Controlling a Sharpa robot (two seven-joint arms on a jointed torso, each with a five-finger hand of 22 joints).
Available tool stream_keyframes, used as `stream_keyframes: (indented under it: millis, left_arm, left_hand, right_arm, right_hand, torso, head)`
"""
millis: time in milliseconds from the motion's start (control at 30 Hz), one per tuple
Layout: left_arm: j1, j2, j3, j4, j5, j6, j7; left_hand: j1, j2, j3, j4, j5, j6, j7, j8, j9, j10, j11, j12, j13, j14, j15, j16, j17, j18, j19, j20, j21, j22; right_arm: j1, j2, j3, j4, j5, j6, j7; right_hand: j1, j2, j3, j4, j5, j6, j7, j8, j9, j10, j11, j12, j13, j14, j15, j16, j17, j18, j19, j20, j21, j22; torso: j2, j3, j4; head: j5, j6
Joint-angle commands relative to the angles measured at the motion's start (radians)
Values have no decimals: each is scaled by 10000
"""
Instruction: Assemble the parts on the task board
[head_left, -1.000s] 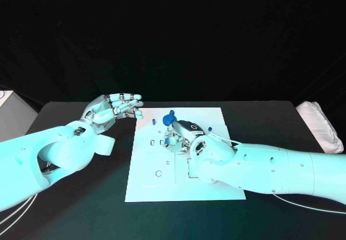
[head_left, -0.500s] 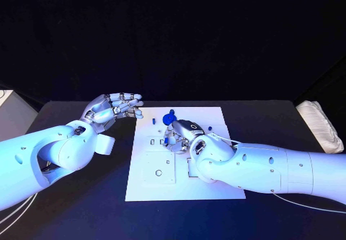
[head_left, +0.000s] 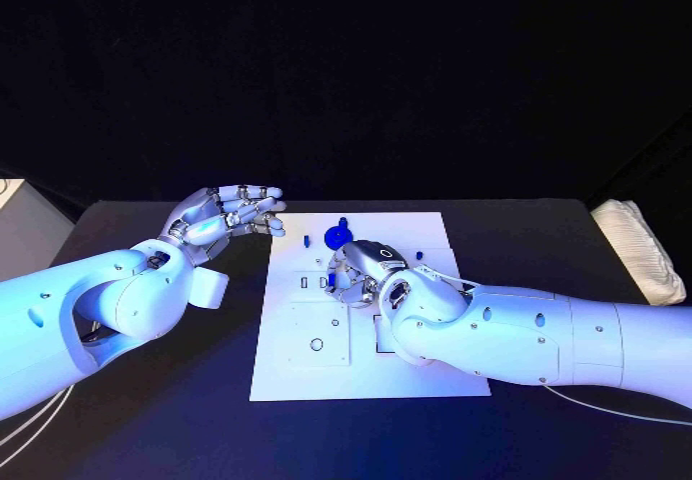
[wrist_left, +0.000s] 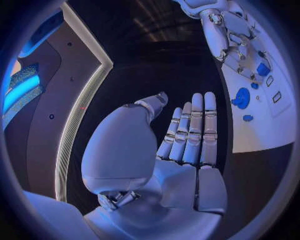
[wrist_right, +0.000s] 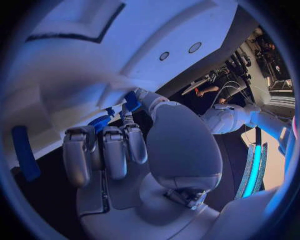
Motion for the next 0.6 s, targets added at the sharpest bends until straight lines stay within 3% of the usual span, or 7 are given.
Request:
stream_keyframes:
  millis: [33, 267, 333, 433, 467, 567, 600]
  left_arm:
    - [8, 6, 4, 6, -55, 202, 21]
    - [8, 3, 4, 0, -56, 209, 7]
    - [8, 4, 3, -6, -69, 204, 0]
    - [8, 8, 3, -22, -131, 199, -31]
    - [8, 9, 3, -27, -153, 199, -50]
    - [8, 29, 3, -80, -348, 201, -234]
    - [8, 38, 3, -101, -441, 186, -326]
  left_hand:
    - [-86, 20, -1, -54, -34, -28, 369, -66, 14, -4, -18, -16, 12, -30, -22, 64, 10, 88, -41, 2, 36, 11]
    - [-86, 20, -1, -54, -34, -28, 369, -66, 14, -4, -18, -16, 12, -30, -22, 64, 10, 88, -41, 2, 36, 11]
    - [-86, 20, -1, -54, -34, -28, 369, -66, 14, -4, -18, -16, 12, -30, -22, 64, 10, 88, -41, 2, 36, 11]
    - [-103, 19, -6, -57, -34, -34, 368, -75, 16, -13, -17, -21, 11, -44, -20, 71, 22, 88, -63, 5, 61, 26]
    - [-109, 14, -10, -57, -34, -37, 369, -79, 16, -17, -16, -23, 10, -46, -19, 72, 24, 87, -68, 6, 65, 28]
    - [-139, 4, -27, -50, -35, -48, 374, -90, 16, -27, -11, -27, 9, -45, -17, 85, 36, 88, -82, 10, 84, 39]
    - [-161, 5, -37, -45, -36, -48, 372, -94, 19, -13, -16, -18, 14, -14, -24, 118, 57, 92, -85, 10, 111, 54]
  right_arm:
    - [-8, 15, -2, 1, 15, 53, 208]
    - [-8, 9, -4, 32, 22, -254, 318]
    - [-9, -3, -5, 53, 27, -388, 374]
    - [-12, -40, -5, 126, 71, -570, 475]
    - [-14, -56, -5, 158, 81, -625, 504]
    - [-18, -171, -4, 342, 135, -928, 657]
    - [-19, -222, -3, 411, 169, -1031, 720]
  right_hand:
    - [12, -122, -116, 35, -58, -117, 36, -86, -39, -54, 86, -80, 1471, 1042, 82, 14, 2529, -37, 844, 92, -49, 2338]
    - [0, -210, -551, 232, -452, -418, 126, -264, -195, -307, 178, -356, 1259, 1033, 170, -2, 2493, -2, 775, 190, -185, 2248]
    - [58, -206, -1073, 427, -743, -644, 202, -393, -313, -470, 246, -530, 1112, 1029, 228, -9, 2480, 10, 751, 242, -237, 2217]
    - [285, -80, -2032, 821, -829, -699, 230, -438, -422, -523, 303, -557, 1062, 1029, 270, -9, 2480, 16, 743, 291, -263, 2206]
    - [541, 17, -2563, 1145, -834, -703, 246, -449, -493, -543, 310, -559, 1037, 1026, 270, -14, 2470, 17, 741, 311, -275, 2203]
    - [845, 165, -3490, 1423, -464, -712, 263, -464, -592, -570, 314, -560, 1001, 1024, 290, -19, 2461, 22, 735, 314, -301, 2194]
    - [845, 165, -3490, 1423, -464, -712, 263, -464, -592, -570, 314, -560, 1001, 1024, 290, -19, 2461, 22, 735, 314, -301, 2194]
  torso:
    - [0, 1, 3]
    - [-1, 4, 9]
    - [0, 5, 7]
    - [-4, 8, 7]
    - [-6, 10, 3]
    - [-12, 15, -3]
    - [-17, 17, -4]
  head:
    - [-6, -12]
    - [-10, -17]
    - [-9, -17]
    - [-9, -15]
    - [-5, -15]
    - [3, 6]
    - [10, 11]
